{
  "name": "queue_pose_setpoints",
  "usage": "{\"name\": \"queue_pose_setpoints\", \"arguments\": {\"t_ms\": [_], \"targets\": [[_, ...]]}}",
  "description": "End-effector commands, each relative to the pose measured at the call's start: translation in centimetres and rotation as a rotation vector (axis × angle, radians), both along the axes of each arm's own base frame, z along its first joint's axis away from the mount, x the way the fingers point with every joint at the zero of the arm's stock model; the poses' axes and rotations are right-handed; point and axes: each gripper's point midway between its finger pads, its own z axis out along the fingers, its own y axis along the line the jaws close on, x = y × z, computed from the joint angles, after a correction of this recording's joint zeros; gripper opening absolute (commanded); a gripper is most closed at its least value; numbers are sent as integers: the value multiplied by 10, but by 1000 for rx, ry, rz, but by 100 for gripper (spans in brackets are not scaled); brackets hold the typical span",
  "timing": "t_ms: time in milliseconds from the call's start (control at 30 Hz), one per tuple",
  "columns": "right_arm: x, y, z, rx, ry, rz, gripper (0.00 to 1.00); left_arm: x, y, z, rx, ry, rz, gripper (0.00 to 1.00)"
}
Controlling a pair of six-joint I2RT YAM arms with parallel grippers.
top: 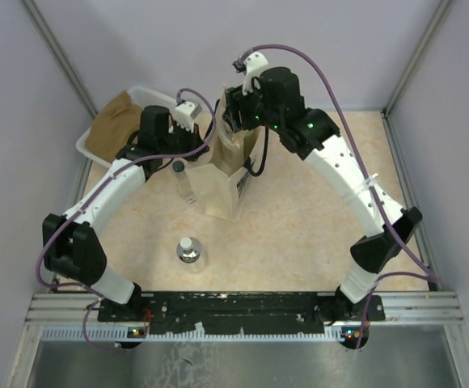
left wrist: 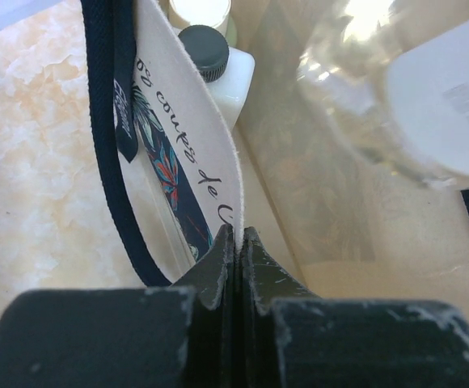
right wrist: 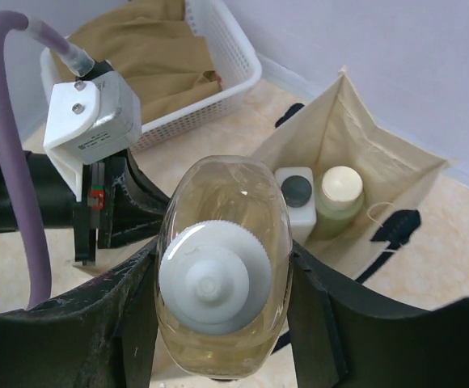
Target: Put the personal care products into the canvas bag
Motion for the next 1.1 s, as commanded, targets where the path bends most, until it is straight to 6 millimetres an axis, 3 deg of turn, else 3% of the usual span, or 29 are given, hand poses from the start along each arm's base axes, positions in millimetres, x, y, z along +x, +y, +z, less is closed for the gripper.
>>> {"name": "queue_pose_setpoints", "arguments": {"t_ms": [0,167,400,500,733,1067], "targets": [[12,17,70,161,-196,54,0,-7,4,6,-8,-6,-3,0],[32,13,16,96,-111,-37,0,-7,5,10,-8,-14,-1,0],[63,10,-79,58,28,-101,0,-7,6,14,-14,-20,9,0],[75,7,-106,3,53,-137,0,-6,7,12,-4,-17,14,0],[101,-10,-132,-72,53,-202,0,-3,9,9,2,-10,28,0],[142,-54,-152,-234,33,-356,0,1,16,3,24,3,61,0]]}}
